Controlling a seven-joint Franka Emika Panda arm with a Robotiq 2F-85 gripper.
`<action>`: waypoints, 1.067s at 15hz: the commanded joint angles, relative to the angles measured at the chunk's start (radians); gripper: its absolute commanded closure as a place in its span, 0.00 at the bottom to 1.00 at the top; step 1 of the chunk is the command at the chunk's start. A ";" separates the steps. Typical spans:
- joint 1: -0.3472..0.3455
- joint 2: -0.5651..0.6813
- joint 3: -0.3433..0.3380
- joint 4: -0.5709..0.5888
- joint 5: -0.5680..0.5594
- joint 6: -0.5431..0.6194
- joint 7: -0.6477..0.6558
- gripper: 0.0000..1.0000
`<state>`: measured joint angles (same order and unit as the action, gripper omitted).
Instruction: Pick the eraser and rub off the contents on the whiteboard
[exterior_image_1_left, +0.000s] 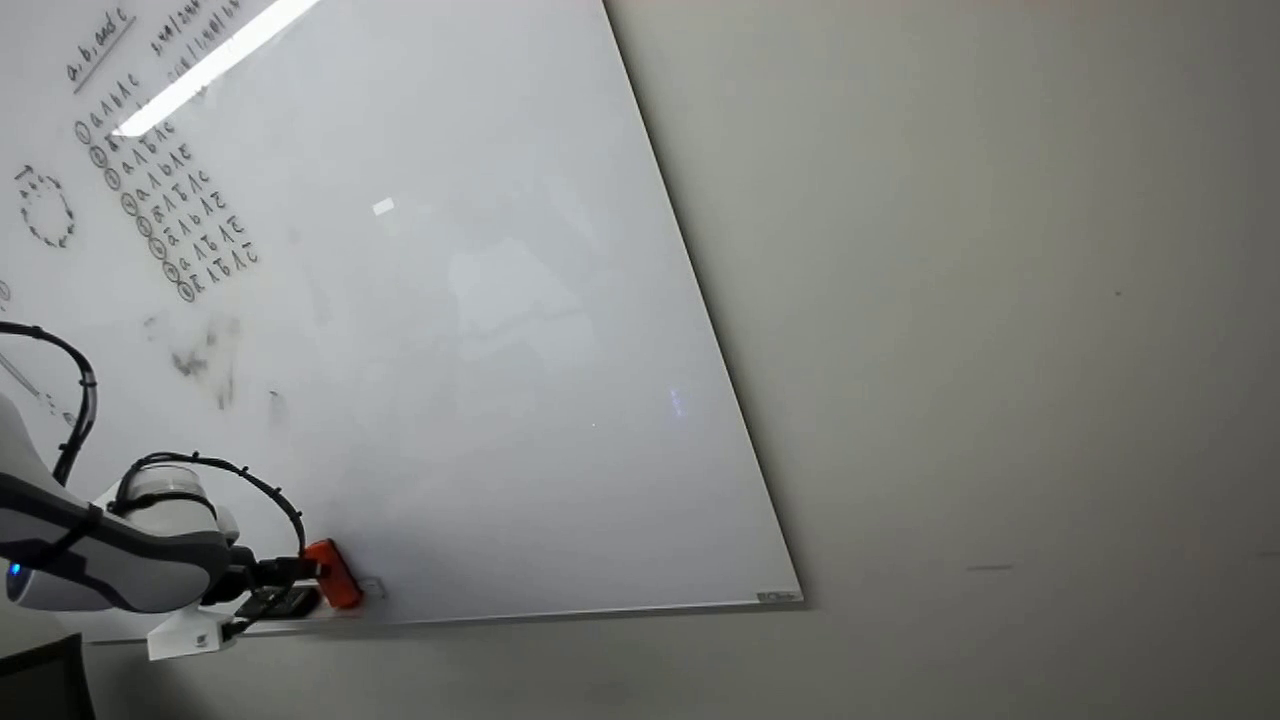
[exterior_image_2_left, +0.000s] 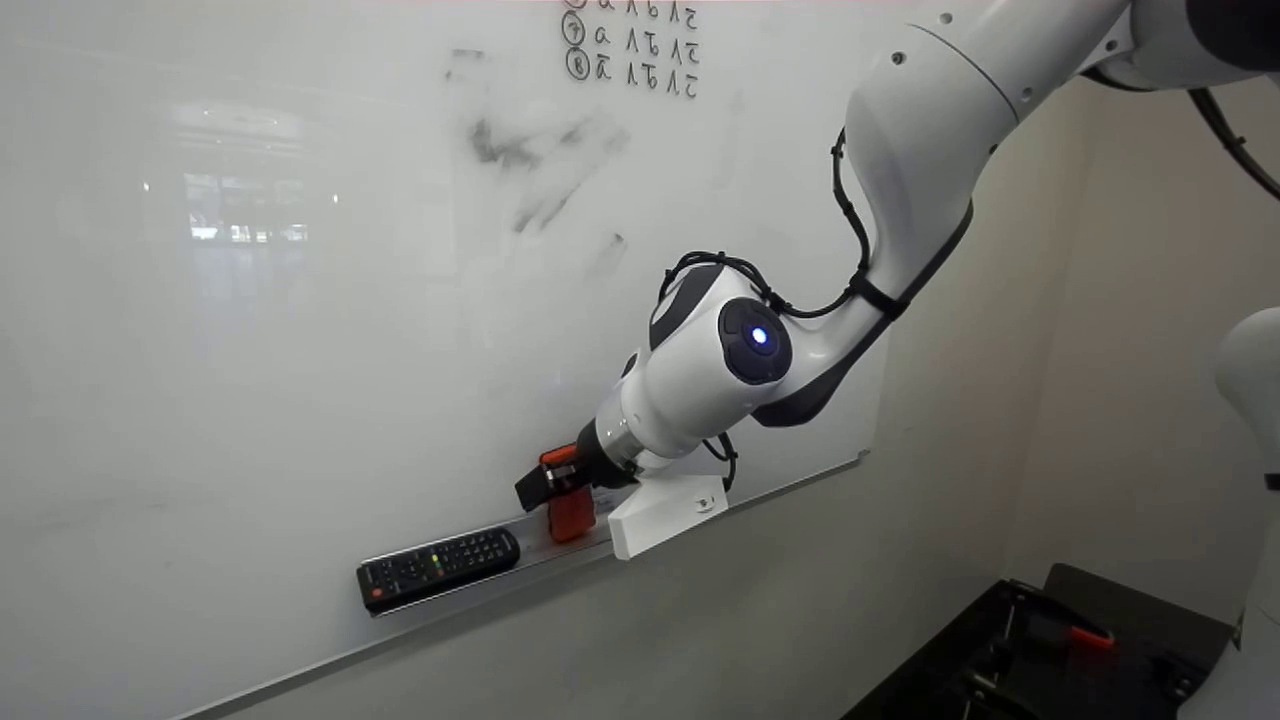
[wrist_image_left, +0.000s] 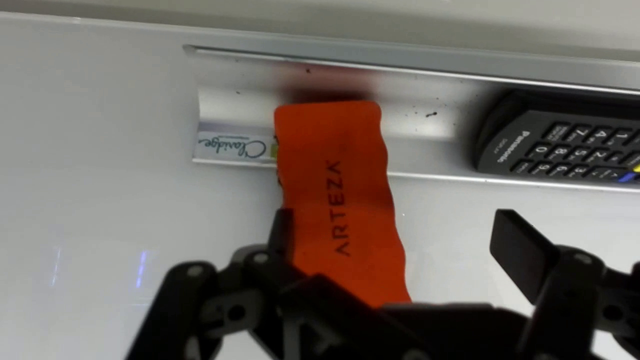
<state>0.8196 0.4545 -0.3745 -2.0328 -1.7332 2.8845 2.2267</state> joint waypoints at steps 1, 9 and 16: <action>0.019 -0.045 -0.001 -0.013 -0.017 -0.021 0.019 0.00; 0.049 -0.149 0.014 -0.099 0.125 0.012 -0.093 0.00; -0.162 -0.408 0.335 -0.338 0.602 -0.066 -0.529 0.00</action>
<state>0.7849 0.1855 -0.1988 -2.2380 -1.3083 2.8789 1.8772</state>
